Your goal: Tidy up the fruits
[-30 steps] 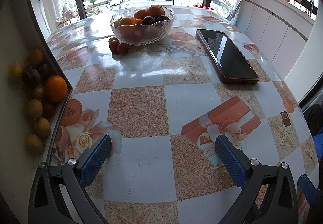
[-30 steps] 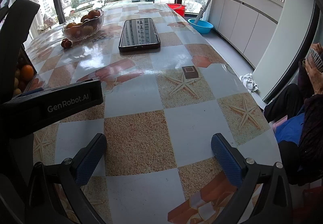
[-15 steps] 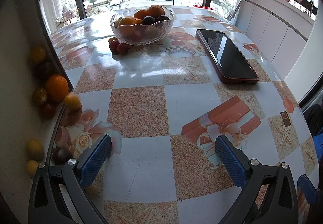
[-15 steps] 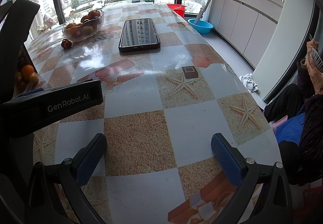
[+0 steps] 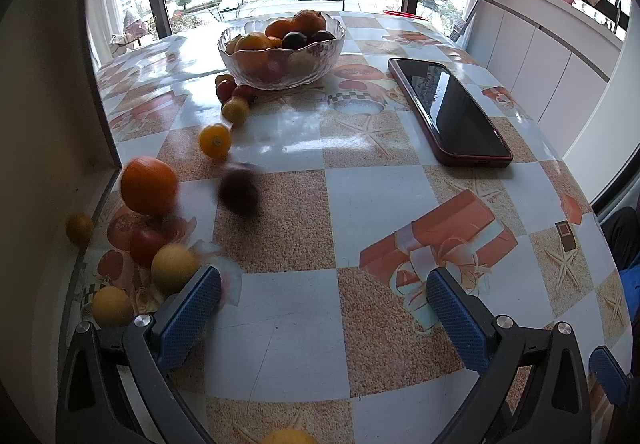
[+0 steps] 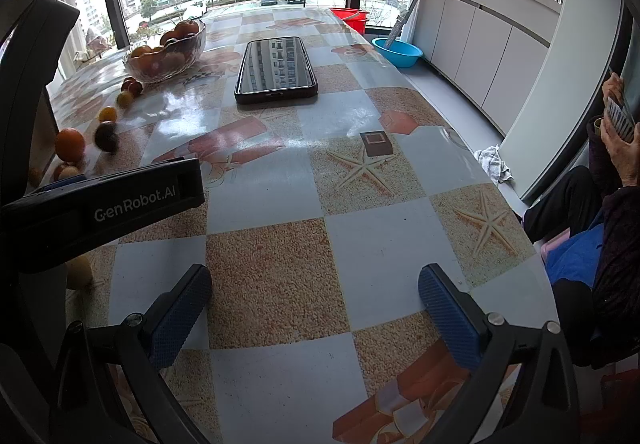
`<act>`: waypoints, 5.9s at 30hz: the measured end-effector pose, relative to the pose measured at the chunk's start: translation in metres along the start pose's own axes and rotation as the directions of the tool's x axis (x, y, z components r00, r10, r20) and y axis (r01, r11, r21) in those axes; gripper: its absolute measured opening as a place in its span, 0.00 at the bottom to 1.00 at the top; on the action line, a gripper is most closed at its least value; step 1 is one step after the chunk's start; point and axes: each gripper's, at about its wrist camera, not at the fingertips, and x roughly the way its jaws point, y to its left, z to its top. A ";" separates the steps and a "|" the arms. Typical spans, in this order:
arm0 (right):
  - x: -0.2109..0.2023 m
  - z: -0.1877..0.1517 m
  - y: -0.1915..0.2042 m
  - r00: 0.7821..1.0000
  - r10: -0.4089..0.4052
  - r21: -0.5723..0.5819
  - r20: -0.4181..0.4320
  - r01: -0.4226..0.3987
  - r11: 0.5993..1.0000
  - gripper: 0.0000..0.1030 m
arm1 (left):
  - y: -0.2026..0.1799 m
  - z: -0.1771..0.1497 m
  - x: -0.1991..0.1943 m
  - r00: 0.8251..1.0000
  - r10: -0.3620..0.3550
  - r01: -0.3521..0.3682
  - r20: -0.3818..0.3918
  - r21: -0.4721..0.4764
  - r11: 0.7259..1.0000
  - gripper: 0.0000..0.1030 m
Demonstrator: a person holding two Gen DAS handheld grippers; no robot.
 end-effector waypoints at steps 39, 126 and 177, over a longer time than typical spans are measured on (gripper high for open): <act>-0.001 -0.001 0.000 1.000 0.002 0.002 0.002 -0.002 1.000 1.00 | 0.001 -0.001 -0.001 1.000 -0.003 0.003 -0.008 0.012 1.000 1.00; 0.008 0.048 0.103 0.903 0.410 -0.161 -0.129 -0.427 0.890 0.11 | 0.124 -0.024 -0.032 0.996 -0.089 0.085 0.025 0.133 0.987 0.75; -0.048 0.042 0.144 0.865 0.485 -0.212 -0.127 -0.501 0.839 0.29 | 0.209 -0.037 -0.104 0.994 -0.034 0.041 0.102 -0.070 0.997 0.26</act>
